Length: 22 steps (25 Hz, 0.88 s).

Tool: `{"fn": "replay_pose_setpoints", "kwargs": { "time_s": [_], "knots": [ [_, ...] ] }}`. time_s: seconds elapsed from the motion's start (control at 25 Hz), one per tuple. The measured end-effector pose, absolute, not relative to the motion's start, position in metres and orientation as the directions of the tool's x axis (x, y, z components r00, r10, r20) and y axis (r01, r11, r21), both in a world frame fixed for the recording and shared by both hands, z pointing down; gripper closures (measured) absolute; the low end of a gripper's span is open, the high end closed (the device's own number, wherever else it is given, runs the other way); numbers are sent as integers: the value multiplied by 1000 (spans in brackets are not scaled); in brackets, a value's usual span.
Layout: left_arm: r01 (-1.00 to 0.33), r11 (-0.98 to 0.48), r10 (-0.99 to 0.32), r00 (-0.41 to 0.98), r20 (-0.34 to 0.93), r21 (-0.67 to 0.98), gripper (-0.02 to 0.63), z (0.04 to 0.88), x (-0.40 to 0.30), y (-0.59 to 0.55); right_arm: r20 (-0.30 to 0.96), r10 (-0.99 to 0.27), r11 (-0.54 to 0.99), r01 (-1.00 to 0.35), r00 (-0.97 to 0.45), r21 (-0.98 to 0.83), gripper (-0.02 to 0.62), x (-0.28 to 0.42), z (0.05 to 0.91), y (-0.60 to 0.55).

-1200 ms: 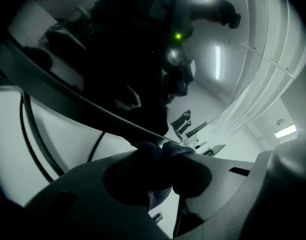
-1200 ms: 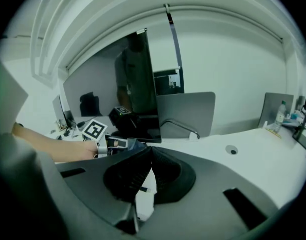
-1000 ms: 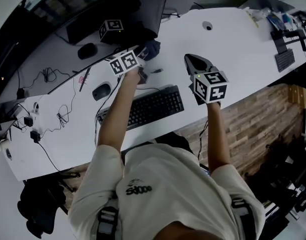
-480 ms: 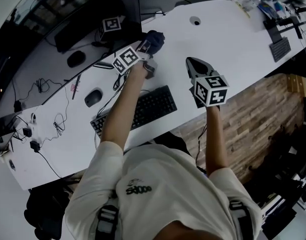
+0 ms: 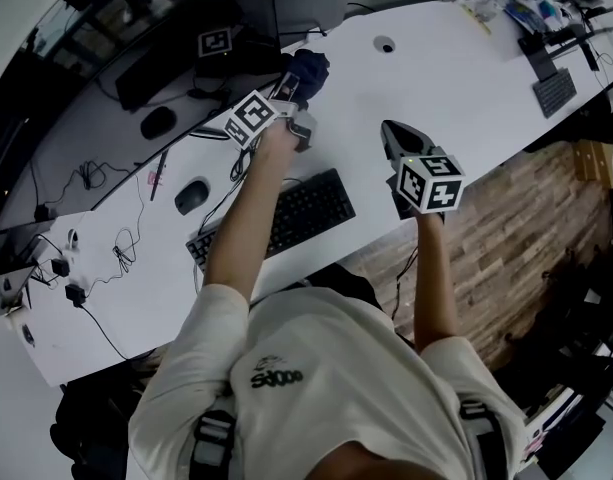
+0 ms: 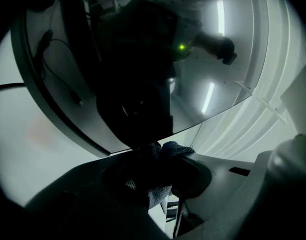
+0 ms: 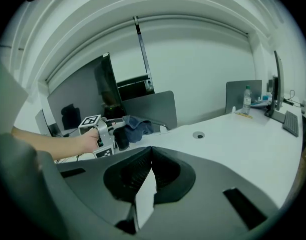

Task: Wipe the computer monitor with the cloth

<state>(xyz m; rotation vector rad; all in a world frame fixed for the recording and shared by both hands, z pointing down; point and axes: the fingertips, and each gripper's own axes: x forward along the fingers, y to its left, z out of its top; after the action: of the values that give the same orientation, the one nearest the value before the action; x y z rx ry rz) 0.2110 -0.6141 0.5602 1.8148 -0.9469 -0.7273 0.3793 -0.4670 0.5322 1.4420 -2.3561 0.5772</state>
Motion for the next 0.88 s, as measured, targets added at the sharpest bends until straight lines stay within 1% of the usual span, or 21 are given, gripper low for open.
{"fn": "replay_pose_setpoints", "kwargs": {
  "time_s": [0.28, 0.4, 0.88],
  "knots": [
    [-213, -355, -829, 522, -201, 911, 489, 488, 210, -605, 420, -787, 426, -890, -452, -161, 601, 369, 502, -456],
    [-205, -398, -819, 519, -246, 894, 489, 455, 209, -600, 405, -788, 440, -884, -463, -155, 601, 361, 492, -450],
    [-149, -592, -707, 567, -422, 792, 489, 325, 214, -580, 372, -804, 442, -884, -465, -151, 601, 347, 465, -430]
  ]
}}
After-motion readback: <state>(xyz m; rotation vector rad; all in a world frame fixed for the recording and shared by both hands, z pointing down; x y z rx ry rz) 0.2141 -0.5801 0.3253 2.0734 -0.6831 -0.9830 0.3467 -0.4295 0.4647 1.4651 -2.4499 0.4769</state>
